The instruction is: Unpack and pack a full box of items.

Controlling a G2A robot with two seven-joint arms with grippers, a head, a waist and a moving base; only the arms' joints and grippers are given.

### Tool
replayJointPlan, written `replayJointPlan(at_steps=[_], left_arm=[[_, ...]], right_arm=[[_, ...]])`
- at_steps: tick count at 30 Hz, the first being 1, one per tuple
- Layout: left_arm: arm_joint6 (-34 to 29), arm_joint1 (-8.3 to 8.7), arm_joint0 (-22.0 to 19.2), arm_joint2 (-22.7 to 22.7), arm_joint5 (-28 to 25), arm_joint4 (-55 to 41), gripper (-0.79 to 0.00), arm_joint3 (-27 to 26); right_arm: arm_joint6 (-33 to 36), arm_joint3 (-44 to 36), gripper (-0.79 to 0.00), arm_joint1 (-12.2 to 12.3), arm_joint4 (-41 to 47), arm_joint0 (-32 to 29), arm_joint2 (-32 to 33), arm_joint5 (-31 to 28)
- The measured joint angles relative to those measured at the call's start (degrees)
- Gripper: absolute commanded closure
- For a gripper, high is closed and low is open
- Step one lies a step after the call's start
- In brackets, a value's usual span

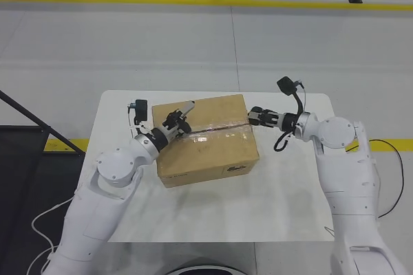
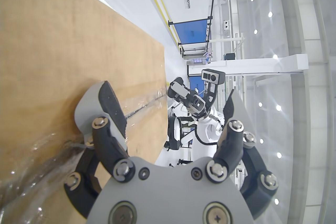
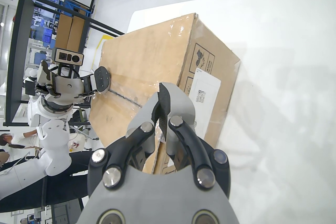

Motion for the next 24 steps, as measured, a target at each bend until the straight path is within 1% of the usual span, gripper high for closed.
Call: replayJointPlan(at_steps=[3, 10, 16, 24], left_arm=[[-0.1, 0.08, 0.0, -0.7, 0.0, -0.2, -0.785, -0.2], [0.3, 0.36, 1.0, -3.9, -0.7, -2.0, -0.785, -1.6], [0.7, 0.88, 3.3, -8.5, -2.0, -3.0, -0.785, -2.9], [0.6, 1.63, 7.5, -14.8, -4.4, -3.7, -0.785, -3.6]], right_arm=[[-0.9, 0.5, 0.000, 0.2, -0.6, 0.2, -0.7, 1.0], [-0.4, 2.7, 0.000, 0.6, 0.3, 1.2, -2.0, 0.6], [-0.7, 3.4, 0.000, 1.0, 0.6, 1.4, -3.3, 0.2], [-1.9, 0.4, 0.000, 1.5, 0.0, -0.8, -4.7, 1.0]])
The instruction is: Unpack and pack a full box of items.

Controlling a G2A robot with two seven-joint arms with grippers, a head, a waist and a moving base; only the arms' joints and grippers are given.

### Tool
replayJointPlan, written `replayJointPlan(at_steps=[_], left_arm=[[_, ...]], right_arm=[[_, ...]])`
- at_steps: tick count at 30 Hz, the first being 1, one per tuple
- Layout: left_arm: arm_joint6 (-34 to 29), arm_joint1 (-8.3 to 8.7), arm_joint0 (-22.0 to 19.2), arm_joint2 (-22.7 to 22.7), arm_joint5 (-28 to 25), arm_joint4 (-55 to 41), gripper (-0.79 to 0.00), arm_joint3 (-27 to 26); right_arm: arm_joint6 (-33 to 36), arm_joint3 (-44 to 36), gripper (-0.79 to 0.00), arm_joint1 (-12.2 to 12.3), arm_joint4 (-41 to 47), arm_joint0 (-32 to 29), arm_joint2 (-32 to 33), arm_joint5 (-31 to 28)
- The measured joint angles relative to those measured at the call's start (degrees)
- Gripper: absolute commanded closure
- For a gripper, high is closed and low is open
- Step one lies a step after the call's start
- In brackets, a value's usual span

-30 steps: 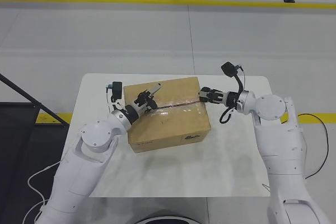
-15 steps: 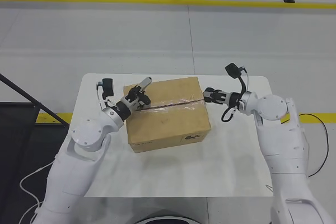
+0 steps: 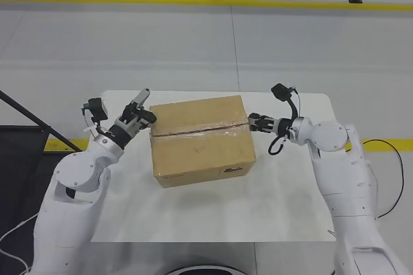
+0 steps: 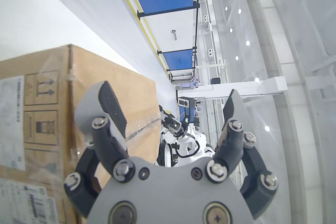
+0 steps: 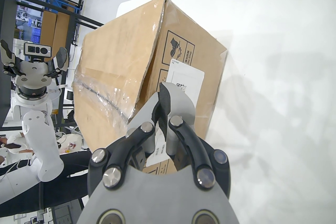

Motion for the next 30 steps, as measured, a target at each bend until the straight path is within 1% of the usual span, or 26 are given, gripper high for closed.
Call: replayJointPlan(at_steps=[7, 9, 12, 14, 15, 17, 18, 20, 22, 24, 27, 30], left_arm=[[-0.3, 0.59, 4.5, -5.4, -2.5, -0.7, -0.785, -0.2], [-0.8, 0.72, 5.5, -6.7, -3.2, -1.2, -0.785, -0.1], [-1.4, 0.87, 6.9, -7.8, -4.0, -1.6, -0.785, 0.1], [-1.6, 0.92, 7.8, -8.0, -4.6, -1.6, -0.785, 0.2], [-1.6, 0.93, 8.1, -8.1, -4.8, -1.6, -0.785, 0.2], [-1.6, 0.94, 8.7, -8.0, -5.3, -1.5, -0.785, 0.4], [-1.6, 0.94, 9.1, -7.8, -5.6, -1.4, -0.785, 0.6], [-1.8, 0.94, 9.6, -7.5, -5.9, -1.3, -0.785, 0.8], [-1.9, 0.93, 10.1, -7.0, -6.3, -1.1, -0.785, 1.0], [-2.0, 0.91, 10.4, -6.5, -6.7, -1.0, -0.785, 1.2], [-2.3, 0.89, 10.8, -5.7, -7.1, -0.9, -0.785, 1.2], [-2.4, 0.88, 10.8, -5.1, -7.2, -0.7, -0.785, 1.1]], right_arm=[[-0.5, -4.7, 0.000, 0.5, -1.2, -2.8, -1.4, 1.5], [-1.6, -6.3, 0.000, 0.7, -1.6, -3.6, -1.2, 2.2], [-7.3, -10.2, 0.000, 1.1, -2.5, -5.9, 0.9, 5.1], [-10.5, -14.9, 0.000, 1.3, -2.1, -8.2, 2.3, 5.9], [-11.0, -16.9, 0.000, 1.4, -2.0, -9.1, 2.7, 5.9], [-10.6, -20.7, 0.000, 1.6, -2.2, -10.1, 2.3, 6.5], [-9.5, -22.4, 0.000, 1.6, -2.8, -9.8, 1.4, 7.4], [-7.7, -23.4, 0.000, 1.4, -3.6, -8.3, -0.7, 9.1], [-5.5, -22.2, 0.000, 1.1, -3.5, -5.4, -3.7, 10.4], [-3.5, -19.2, 0.000, 0.6, -3.0, -2.1, -6.7, 11.1], [-1.3, -13.4, 0.000, -0.2, -1.3, 2.5, -10.8, 10.6], [-0.5, -7.6, 0.000, -0.9, 0.1, 6.2, -14.1, 9.8]])
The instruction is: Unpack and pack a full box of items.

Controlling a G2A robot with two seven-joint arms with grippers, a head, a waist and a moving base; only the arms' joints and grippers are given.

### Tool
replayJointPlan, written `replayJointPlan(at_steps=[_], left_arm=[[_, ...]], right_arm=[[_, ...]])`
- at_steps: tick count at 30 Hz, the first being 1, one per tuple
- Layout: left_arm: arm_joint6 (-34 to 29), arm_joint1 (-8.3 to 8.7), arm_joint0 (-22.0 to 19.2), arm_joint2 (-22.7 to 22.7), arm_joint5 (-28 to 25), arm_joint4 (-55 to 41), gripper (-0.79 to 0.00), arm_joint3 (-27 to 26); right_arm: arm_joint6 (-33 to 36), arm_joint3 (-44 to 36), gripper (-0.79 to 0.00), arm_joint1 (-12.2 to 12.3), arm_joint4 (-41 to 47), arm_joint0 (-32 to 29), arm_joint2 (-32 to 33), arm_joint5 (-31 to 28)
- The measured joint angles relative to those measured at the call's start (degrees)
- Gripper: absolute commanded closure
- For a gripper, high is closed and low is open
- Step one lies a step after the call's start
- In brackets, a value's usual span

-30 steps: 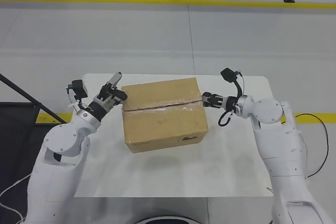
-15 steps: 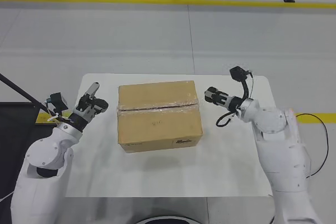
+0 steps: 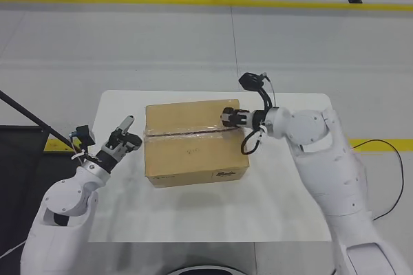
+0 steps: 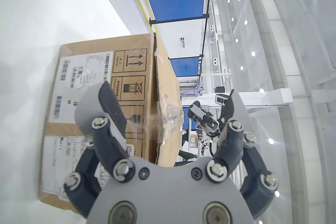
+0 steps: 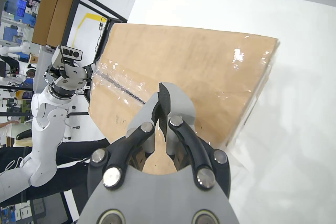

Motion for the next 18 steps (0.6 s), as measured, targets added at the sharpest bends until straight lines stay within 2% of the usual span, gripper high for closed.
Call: replayJointPlan(at_steps=[9, 18], left_arm=[[-0.3, 0.00, -1.8, 2.0, 0.8, 0.6, -0.785, 0.4], [0.0, -0.07, -3.5, 3.8, 1.3, 0.8, -0.785, 0.8]], right_arm=[[-2.4, 9.9, 0.000, -2.1, 2.7, 5.5, -6.6, -2.0], [-3.9, 9.9, 0.000, -3.0, 4.4, 6.4, -9.6, -6.1]])
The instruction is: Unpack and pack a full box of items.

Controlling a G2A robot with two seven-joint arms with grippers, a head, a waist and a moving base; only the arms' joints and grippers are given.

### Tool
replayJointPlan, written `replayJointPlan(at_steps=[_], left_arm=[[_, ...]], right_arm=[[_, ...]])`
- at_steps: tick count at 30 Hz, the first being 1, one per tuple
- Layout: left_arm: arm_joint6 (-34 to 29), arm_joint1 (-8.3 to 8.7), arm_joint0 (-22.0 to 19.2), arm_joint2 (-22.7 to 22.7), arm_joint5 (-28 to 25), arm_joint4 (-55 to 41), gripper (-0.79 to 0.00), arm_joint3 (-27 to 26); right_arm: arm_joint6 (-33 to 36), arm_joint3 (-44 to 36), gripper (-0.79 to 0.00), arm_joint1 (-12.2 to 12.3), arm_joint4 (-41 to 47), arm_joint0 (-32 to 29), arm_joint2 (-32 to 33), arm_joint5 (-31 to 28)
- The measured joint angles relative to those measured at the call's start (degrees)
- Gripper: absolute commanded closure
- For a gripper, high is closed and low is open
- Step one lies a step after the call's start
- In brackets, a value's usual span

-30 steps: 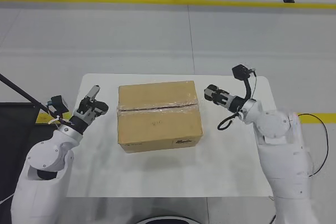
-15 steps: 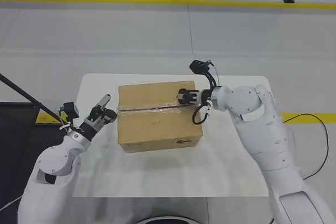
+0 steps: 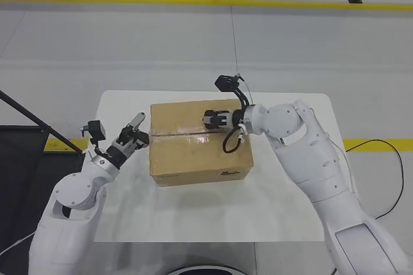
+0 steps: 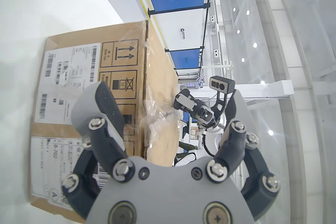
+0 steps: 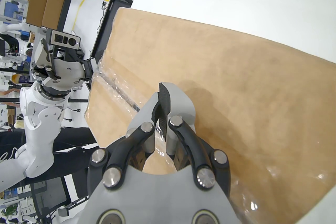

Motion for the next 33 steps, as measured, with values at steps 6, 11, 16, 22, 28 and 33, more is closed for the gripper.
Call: replayJointPlan(at_steps=[6, 11, 16, 22, 28, 33], left_arm=[[0.3, 0.00, -0.7, 0.7, 0.4, 0.2, -0.785, -0.5], [0.4, 0.00, -1.2, 1.1, 0.7, 0.3, -0.785, -0.9], [0.6, 0.00, -1.5, 1.6, 0.8, 0.4, -0.785, -1.1], [0.6, 0.04, -1.7, 1.9, 0.9, 0.5, -0.785, -1.3], [0.9, 0.08, -1.7, 1.8, 1.0, 0.5, -0.785, -1.4], [0.9, 0.12, -1.6, 1.8, 0.9, 0.3, -0.785, -1.5]], right_arm=[[1.1, -0.6, 0.000, -0.6, 0.1, 0.5, -2.2, -0.7], [1.1, 0.8, 0.000, -1.4, 0.4, 1.6, -4.5, -0.6], [0.4, 2.4, 0.000, -2.4, 1.4, 2.7, -6.8, -1.7], [0.2, 4.2, 0.000, -3.7, 2.9, 4.1, -9.3, -3.8], [-0.4, 6.1, 0.000, -4.8, 4.1, 5.2, -11.1, -6.1], [-3.3, 7.1, 0.000, -5.5, 4.3, 5.4, -11.7, -7.1]])
